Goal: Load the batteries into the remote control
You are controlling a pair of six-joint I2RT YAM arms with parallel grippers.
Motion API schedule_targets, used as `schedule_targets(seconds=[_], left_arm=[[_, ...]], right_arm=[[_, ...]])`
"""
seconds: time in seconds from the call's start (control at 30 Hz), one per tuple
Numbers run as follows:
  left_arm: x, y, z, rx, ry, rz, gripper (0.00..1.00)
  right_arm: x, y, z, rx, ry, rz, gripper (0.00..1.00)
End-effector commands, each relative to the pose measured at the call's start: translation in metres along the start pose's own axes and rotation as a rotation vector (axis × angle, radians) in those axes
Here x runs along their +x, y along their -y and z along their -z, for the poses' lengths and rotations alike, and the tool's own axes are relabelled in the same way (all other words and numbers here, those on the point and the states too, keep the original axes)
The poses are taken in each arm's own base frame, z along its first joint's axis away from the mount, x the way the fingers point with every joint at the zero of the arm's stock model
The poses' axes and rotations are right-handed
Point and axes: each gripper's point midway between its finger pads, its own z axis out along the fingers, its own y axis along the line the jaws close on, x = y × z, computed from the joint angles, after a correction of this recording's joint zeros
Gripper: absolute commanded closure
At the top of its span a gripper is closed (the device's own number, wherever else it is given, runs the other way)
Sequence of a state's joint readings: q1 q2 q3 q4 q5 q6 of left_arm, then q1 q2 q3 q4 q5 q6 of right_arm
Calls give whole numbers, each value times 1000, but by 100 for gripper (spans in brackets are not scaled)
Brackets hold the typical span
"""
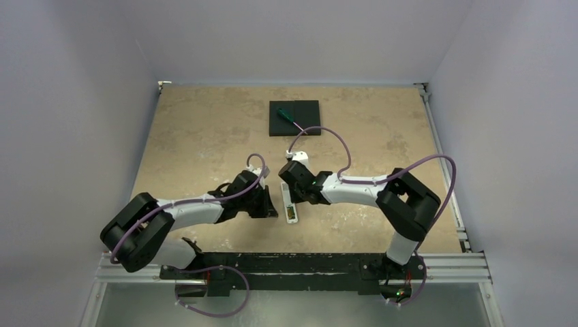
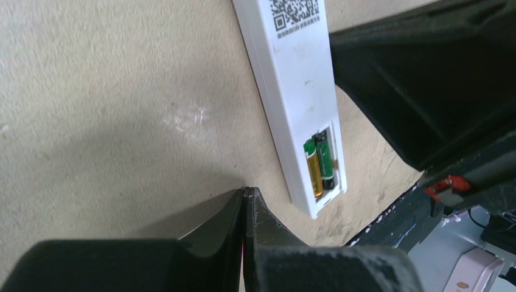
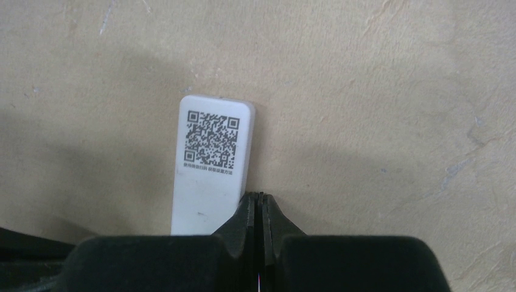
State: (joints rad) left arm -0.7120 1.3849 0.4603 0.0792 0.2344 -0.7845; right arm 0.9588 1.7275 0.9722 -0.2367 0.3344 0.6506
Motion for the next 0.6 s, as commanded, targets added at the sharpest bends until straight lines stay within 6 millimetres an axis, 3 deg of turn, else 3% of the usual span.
schedule_targets(seconds=[0.0,0.57], left_arm=[[21,-17,6,-63,-38,23,100],[19,-3,39,-24,3,31,100]], right_arm=[[-24,-6,0,8,49,6,100],[-45,-16,-2,29,46,53,100]])
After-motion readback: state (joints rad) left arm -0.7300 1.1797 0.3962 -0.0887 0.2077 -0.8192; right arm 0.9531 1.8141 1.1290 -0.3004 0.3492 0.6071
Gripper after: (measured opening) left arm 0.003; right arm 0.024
